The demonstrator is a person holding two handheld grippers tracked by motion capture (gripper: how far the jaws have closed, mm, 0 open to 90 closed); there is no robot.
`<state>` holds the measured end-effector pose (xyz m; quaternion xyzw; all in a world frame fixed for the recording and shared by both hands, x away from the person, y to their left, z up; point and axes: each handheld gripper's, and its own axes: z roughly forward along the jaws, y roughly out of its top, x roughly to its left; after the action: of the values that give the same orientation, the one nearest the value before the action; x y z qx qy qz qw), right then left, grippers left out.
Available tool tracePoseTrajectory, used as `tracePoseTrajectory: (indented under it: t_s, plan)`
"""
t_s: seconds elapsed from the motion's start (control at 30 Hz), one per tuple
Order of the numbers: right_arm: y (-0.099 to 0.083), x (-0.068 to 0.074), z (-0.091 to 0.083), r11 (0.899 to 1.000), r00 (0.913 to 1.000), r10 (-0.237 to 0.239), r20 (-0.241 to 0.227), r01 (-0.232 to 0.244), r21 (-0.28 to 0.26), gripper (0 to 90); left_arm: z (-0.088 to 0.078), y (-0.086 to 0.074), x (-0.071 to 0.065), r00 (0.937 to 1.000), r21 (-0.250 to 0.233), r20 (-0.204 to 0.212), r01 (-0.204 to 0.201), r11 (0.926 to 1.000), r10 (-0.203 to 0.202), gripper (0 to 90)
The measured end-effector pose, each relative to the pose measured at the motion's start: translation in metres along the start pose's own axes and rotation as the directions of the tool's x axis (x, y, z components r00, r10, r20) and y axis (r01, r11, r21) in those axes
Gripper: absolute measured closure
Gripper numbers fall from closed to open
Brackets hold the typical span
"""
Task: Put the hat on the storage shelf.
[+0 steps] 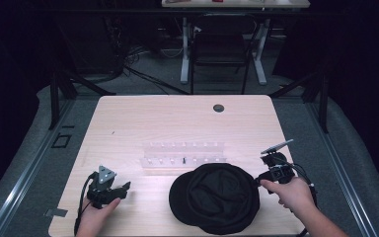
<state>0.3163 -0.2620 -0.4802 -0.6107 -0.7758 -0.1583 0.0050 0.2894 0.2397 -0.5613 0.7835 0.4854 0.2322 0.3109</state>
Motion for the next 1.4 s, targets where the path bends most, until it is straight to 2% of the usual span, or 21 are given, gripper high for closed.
tracePoseTrajectory:
  t_s: [0.33,0.4,0.43,0.47,0.6,0.7,0.8,0.83,0.9,0.97,1.0,1.03,1.2,1.27,1.3,1.4]
  plan:
    - [0.001,-0.003,0.011,0.999,0.999,0.011,-0.044,-0.009,0.047,63.6,0.0,0.0,0.0,1.0,0.004,0.004,0.001,1.0,-0.001,34.7]
    - [0.001,-0.005,0.013,0.999,0.998,0.022,-0.059,-0.02,0.048,64.3,0.0,0.0,0.0,1.0,0.002,0.004,-0.001,1.0,0.001,34.7]
    - [0.001,-0.004,0.015,0.999,0.9966,0.042,-0.071,-0.04,0.028,64.7,0.0,0.0,0.0,1.0,0.002,0.004,-0.001,1.0,0.001,34.7]
    - [0.001,-0.005,0.015,0.998,0.9973,0.033,-0.066,-0.03,0.051,65.1,0.0,0.0,0.0,1.0,0.003,0.003,0.001,1.0,-0.001,34.7]
    - [0.002,-0.006,0.017,0.998,0.9971,0.019,-0.073,-0.015,0.066,68.4,0.0,0.0,0.0,1.0,0.003,0.003,0.0,1.0,0.0,34.7]
    - [0.002,-0.005,0.02,0.998,0.9963,0.039,-0.077,-0.034,0.056,70.0,0.001,0.0,0.0,1.0,0.003,0.003,-0.002,1.0,0.002,34.7]
    - [0.003,-0.007,0.022,0.997,0.9953,0.042,-0.087,-0.035,0.074,70.5,0.001,0.0,0.0,1.0,0.003,0.003,-0.005,1.0,0.005,34.7]
    - [0.003,-0.007,0.023,0.996,0.9941,0.059,-0.092,-0.053,0.066,70.4,0.001,0.0,0.0,1.0,0.003,0.004,-0.005,1.0,0.004,34.7]
    - [0.004,-0.009,0.024,0.995,0.9936,0.054,-0.099,-0.046,0.083,70.3,0.001,0.0,0.0,1.0,0.004,0.002,-0.003,1.0,0.003,34.7]
    - [0.004,-0.01,0.026,0.995,0.9916,0.075,-0.105,-0.068,0.077,71.4,0.001,0.0,0.0,1.0,0.004,0.002,-0.003,1.0,0.003,34.7]
    - [0.004,-0.01,0.026,0.995,0.9916,0.075,-0.105,-0.068,0.077,71.4,0.001,0.0,0.0,1.0,0.002,0.002,0.001,1.0,-0.001,34.7]
    - [0.005,-0.012,0.026,0.993,0.9907,0.071,-0.116,-0.059,0.103,74.0,0.001,0.0,0.0,1.0,0.003,0.001,-0.001,1.0,0.001,34.7]
    - [0.005,-0.012,0.028,0.991,0.9883,0.088,-0.124,-0.075,0.109,76.1,0.001,0.0,0.0,1.0,0.003,0.001,0.0,1.0,0.0,34.7]
    - [0.005,-0.013,0.028,0.99,0.9882,0.081,-0.13,-0.065,0.123,75.9,0.001,0.0,0.0,1.0,0.004,0.002,-0.003,1.0,0.003,34.7]
    - [0.004,-0.013,0.03,0.991,0.9873,0.093,-0.129,-0.079,0.109,76.0,0.001,0.0,0.0,1.0,0.004,0.002,-0.003,1.0,0.003,34.7]
    - [0.003,-0.013,0.031,0.991,0.987,0.095,-0.13,-0.082,0.105,76.6,0.001,0.0,0.0,1.0,0.004,0.003,0.001,1.0,-0.001,34.7]
